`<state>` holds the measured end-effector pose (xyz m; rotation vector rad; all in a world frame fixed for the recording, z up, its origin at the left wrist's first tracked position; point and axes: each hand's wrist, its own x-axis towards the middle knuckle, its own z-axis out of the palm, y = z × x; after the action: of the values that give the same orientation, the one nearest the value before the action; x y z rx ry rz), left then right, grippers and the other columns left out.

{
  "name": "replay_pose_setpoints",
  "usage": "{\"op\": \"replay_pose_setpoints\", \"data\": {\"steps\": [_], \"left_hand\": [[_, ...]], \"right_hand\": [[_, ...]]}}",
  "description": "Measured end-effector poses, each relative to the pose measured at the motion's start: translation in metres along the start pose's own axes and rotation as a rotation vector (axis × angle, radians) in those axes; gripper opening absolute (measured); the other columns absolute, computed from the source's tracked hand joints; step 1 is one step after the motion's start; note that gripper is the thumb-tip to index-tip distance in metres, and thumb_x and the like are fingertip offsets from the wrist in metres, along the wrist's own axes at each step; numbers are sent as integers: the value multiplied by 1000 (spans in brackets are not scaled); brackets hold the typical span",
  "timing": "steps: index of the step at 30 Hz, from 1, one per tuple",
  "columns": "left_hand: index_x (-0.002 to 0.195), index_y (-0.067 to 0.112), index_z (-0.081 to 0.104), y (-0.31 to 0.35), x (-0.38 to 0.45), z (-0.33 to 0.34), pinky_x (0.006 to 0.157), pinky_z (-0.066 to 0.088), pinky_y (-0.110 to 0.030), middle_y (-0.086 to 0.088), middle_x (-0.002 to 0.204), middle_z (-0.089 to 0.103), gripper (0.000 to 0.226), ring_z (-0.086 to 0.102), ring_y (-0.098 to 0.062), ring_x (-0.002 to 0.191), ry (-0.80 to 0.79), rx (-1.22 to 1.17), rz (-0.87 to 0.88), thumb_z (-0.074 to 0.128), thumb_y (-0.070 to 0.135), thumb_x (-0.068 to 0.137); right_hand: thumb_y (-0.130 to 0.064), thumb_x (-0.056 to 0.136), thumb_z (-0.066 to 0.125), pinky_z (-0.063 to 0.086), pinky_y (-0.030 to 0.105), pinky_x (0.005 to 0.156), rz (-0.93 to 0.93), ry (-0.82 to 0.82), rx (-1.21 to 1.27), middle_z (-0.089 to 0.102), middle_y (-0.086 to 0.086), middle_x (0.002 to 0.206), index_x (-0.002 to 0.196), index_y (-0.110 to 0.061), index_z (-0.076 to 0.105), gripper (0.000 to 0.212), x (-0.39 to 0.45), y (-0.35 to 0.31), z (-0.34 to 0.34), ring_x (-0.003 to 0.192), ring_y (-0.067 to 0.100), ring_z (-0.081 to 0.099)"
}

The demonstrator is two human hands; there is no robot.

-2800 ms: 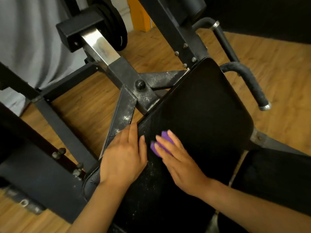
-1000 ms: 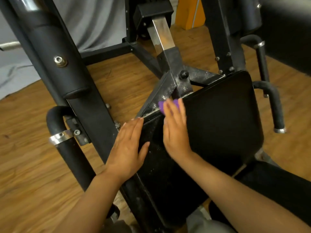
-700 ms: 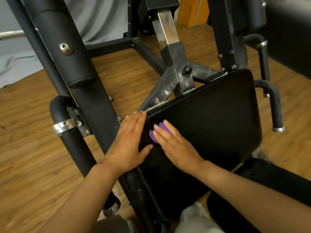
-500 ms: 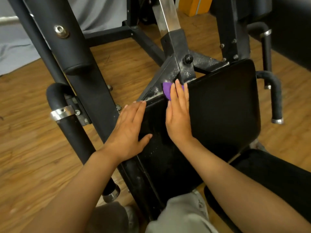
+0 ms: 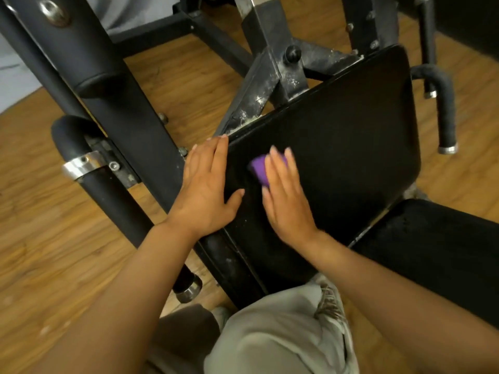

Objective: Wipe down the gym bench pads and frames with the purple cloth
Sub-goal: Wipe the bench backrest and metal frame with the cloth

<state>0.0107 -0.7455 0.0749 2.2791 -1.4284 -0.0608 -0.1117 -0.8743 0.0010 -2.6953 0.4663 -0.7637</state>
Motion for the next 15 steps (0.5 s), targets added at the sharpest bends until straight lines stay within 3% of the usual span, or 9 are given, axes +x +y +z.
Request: {"op": "replay_pose_setpoints", "data": {"steps": [3, 6, 8, 11, 15], "left_hand": [[152, 4, 14, 0, 2, -1, 121, 1, -38, -15, 153, 22, 88, 14, -28, 144, -5, -20, -15, 67, 26, 85], [152, 5, 15, 0, 3, -3, 121, 9, -44, -14, 153, 23, 80, 15, -26, 143, -10, -58, -32, 62, 20, 89], [151, 4, 16, 0, 3, -4, 120, 9, -45, -15, 153, 24, 76, 16, -27, 142, -14, -77, -29, 60, 17, 91], [151, 3, 17, -1, 3, -3, 120, 10, -45, -17, 152, 25, 72, 18, -29, 141, -18, -76, -22, 58, 14, 92], [150, 2, 18, -2, 4, -2, 119, 12, -45, -17, 150, 28, 69, 21, -29, 139, 2, -55, -15, 55, 14, 93]], "right_hand": [[-20, 100, 31, 13, 41, 120, 248, 160, 135, 17, 16, 156, 147, 0, 22, 52, 66, -6, -10, 146, 34, 5], [-18, 101, 33, 14, 44, 120, 197, 229, 154, 20, 16, 156, 146, 1, 24, 50, 57, -12, -1, 146, 35, 5], [-18, 100, 36, 14, 45, 120, 50, 115, 121, 19, 13, 155, 147, -2, 19, 53, 5, -13, 11, 146, 33, 3], [-21, 94, 43, 15, 46, 118, -317, -137, -168, 15, 6, 156, 151, -10, 4, 70, -93, 5, 29, 146, 31, 3], [-24, 94, 47, 3, 39, 121, -651, -247, -252, 11, -1, 156, 152, -13, 2, 74, -117, 36, 24, 147, 27, -5]]}}
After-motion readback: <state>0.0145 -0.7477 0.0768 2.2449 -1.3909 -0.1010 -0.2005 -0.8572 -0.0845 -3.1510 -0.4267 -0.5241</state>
